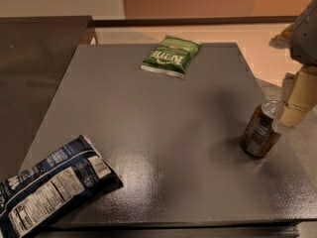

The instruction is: Move orange can near green jalapeno chip bag

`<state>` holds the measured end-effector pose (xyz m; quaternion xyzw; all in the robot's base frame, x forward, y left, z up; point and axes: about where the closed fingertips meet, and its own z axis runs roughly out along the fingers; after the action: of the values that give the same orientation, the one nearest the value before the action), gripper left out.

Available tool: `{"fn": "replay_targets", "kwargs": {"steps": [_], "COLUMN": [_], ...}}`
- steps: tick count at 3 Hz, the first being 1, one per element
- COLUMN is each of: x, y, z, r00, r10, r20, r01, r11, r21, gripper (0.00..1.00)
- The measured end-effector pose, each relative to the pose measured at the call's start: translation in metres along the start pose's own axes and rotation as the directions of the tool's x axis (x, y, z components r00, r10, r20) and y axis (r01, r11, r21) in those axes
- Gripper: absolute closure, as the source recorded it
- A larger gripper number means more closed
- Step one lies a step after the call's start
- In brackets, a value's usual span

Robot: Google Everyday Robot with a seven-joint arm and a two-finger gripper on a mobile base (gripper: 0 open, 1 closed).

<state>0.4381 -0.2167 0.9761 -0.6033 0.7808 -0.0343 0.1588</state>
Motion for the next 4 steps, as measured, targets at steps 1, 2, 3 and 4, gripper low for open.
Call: {"fn": "replay_targets", "kwargs": {"steps": [1, 2, 3, 4], "x": [0.000, 0.005, 0.016, 0.027], "y": [0.000, -0.003, -0.003, -0.001], "z": [0.000, 0.002, 0.005, 0.009], "r00": [1.000, 0.999, 0.995, 0.990], "r10": [0.000, 0.017, 0.056, 0.082], "r20": [0.000, 0.037, 0.080, 0.118], "r01": [0.000, -0.017, -0.054, -0.077], "r11": [1.0000, 0.9998, 0.9982, 0.9958], "r21": [0.000, -0.007, -0.026, -0.049], "gripper": [0.00, 0.00, 0.00, 0.00]}}
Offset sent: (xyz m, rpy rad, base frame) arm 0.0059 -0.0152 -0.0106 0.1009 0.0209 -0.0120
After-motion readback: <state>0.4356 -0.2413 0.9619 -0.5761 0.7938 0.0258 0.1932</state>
